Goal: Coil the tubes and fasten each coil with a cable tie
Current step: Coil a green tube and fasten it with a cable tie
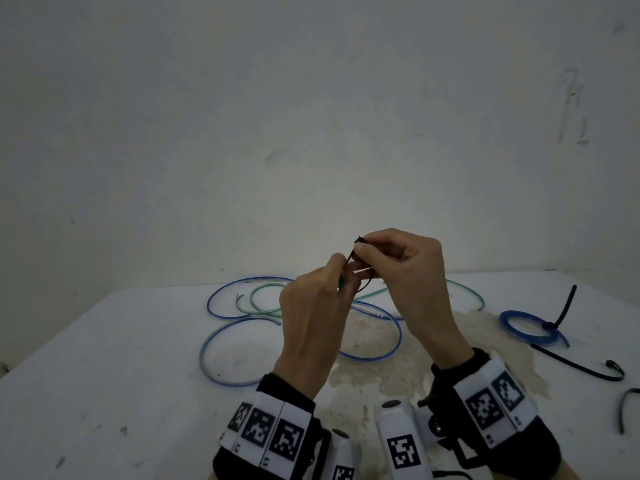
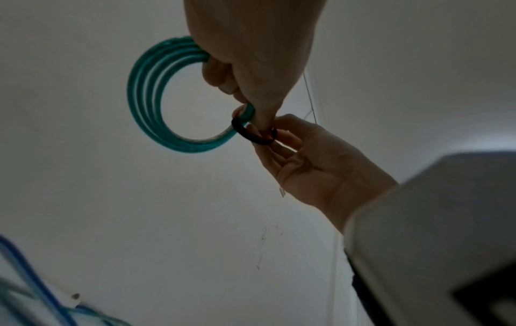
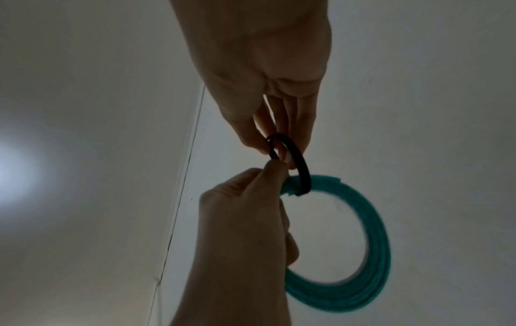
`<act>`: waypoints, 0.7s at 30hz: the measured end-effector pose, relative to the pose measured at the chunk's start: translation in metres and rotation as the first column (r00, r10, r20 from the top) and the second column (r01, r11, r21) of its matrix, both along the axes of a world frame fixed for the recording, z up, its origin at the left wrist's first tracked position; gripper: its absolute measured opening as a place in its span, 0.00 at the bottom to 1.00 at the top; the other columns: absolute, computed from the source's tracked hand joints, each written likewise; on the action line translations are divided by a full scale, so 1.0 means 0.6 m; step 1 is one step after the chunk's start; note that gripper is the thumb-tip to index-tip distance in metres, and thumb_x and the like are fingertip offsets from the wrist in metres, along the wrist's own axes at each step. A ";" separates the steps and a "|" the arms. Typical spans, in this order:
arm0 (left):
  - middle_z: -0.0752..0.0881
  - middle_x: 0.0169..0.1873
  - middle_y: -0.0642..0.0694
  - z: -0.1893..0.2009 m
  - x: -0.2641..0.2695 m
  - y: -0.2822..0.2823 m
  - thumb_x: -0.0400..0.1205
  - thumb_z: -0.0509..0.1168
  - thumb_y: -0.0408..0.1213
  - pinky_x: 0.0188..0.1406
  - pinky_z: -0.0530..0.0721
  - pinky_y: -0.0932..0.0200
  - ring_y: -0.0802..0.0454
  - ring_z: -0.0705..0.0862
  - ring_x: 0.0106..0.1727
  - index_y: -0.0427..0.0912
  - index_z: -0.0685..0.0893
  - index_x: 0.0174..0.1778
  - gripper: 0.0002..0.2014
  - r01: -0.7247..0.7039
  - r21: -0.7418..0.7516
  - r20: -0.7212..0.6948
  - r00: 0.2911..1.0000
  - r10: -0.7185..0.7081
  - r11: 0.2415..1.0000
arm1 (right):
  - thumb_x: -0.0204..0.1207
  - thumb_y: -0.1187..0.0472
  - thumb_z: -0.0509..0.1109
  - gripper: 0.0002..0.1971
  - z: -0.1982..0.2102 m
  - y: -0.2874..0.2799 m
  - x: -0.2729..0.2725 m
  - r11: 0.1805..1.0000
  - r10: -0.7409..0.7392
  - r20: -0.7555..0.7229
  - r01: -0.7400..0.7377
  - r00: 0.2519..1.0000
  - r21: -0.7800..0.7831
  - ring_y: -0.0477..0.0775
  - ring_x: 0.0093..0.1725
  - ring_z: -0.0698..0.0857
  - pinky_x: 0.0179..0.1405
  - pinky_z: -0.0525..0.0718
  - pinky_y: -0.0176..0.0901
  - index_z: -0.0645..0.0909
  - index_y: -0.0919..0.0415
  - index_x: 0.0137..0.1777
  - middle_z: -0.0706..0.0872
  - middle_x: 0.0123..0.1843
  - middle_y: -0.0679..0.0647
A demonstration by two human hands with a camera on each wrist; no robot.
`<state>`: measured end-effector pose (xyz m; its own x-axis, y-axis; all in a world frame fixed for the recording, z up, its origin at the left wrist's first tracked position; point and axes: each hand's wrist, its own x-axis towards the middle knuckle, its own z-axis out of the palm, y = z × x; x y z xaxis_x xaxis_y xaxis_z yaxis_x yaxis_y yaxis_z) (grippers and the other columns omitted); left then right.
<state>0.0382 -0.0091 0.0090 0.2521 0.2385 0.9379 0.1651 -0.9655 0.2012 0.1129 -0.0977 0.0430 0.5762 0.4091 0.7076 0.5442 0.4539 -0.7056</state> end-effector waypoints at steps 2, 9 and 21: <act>0.73 0.13 0.49 0.004 -0.005 0.002 0.76 0.61 0.39 0.13 0.64 0.64 0.53 0.62 0.15 0.40 0.78 0.29 0.11 -0.028 0.033 -0.020 0.999 0.029 0.999 | 0.71 0.73 0.72 0.02 0.004 -0.005 0.004 0.999 0.002 0.039 0.000 0.999 -0.053 0.55 0.27 0.87 0.30 0.87 0.41 0.86 0.70 0.39 0.87 0.30 0.62; 0.74 0.14 0.49 0.004 -0.012 -0.008 0.79 0.60 0.41 0.13 0.63 0.63 0.51 0.68 0.13 0.40 0.78 0.29 0.13 -0.029 0.115 -0.075 0.996 0.038 0.993 | 0.71 0.73 0.71 0.03 0.014 -0.020 0.020 0.971 0.094 0.116 -0.065 0.989 -0.231 0.54 0.25 0.84 0.30 0.83 0.38 0.86 0.72 0.38 0.85 0.28 0.63; 0.81 0.20 0.49 0.011 -0.001 -0.017 0.76 0.61 0.37 0.21 0.67 0.68 0.55 0.72 0.20 0.37 0.84 0.34 0.10 0.372 -0.301 0.065 0.927 -0.370 0.878 | 0.73 0.71 0.71 0.03 0.012 -0.017 0.021 0.992 0.082 0.114 -0.070 0.990 -0.104 0.46 0.32 0.85 0.36 0.81 0.31 0.86 0.69 0.42 0.87 0.33 0.55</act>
<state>0.0374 -0.0194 0.0157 0.3730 0.4005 0.8369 -0.1953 -0.8479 0.4928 0.1256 -0.1080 0.0499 0.4560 0.5202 0.7222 0.5927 0.4278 -0.6824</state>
